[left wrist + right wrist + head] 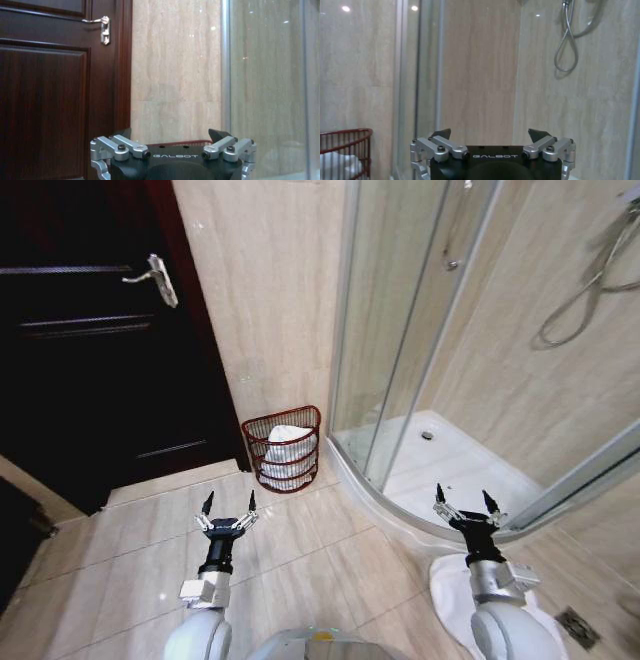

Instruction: Discard the used towel into the hamper.

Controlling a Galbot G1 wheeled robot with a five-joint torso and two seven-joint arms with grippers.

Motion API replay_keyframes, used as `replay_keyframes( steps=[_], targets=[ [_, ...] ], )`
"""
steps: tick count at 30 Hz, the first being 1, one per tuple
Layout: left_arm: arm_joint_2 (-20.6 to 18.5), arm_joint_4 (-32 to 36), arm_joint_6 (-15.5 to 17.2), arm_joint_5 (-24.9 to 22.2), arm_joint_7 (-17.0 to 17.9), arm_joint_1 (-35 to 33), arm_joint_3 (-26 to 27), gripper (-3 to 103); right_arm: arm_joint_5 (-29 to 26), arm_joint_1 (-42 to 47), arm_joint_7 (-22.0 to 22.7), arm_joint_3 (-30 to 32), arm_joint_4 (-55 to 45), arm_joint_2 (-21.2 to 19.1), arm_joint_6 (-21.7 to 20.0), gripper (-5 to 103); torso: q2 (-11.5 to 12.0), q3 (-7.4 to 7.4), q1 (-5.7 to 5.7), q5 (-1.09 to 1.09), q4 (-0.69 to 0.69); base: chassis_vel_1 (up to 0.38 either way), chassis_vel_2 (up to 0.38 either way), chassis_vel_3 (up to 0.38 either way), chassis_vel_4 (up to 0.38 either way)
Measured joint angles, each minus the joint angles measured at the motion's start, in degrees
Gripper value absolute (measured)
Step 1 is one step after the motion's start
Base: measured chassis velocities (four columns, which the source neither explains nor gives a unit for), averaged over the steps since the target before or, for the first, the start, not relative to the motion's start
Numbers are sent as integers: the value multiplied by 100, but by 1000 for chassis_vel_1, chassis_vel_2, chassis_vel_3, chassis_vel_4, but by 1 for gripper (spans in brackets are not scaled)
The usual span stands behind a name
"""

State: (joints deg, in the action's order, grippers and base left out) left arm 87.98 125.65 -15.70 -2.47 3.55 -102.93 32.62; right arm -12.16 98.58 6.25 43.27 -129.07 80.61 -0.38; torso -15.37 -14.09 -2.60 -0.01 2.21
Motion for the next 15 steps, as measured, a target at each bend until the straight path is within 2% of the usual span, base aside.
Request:
replay_keyframes(
  steps=[3,4,15],
  targets=[
    [20,19,-45,14,-1,-38,0,100,-12,35,1,6,2,-1,45,100,0,0,1,5,1,-175,-170,183,176],
    [23,19,-66,24,0,-53,-9,100,-16,58,1,13,4,-1,80,100,0,0,0,-3,0,-166,-176,163,155],
    [72,-15,-182,154,5,-147,-70,100,-188,243,-8,223,52,-16,287,100,0,0,0,2,0,-154,-162,156,152]
  ],
)
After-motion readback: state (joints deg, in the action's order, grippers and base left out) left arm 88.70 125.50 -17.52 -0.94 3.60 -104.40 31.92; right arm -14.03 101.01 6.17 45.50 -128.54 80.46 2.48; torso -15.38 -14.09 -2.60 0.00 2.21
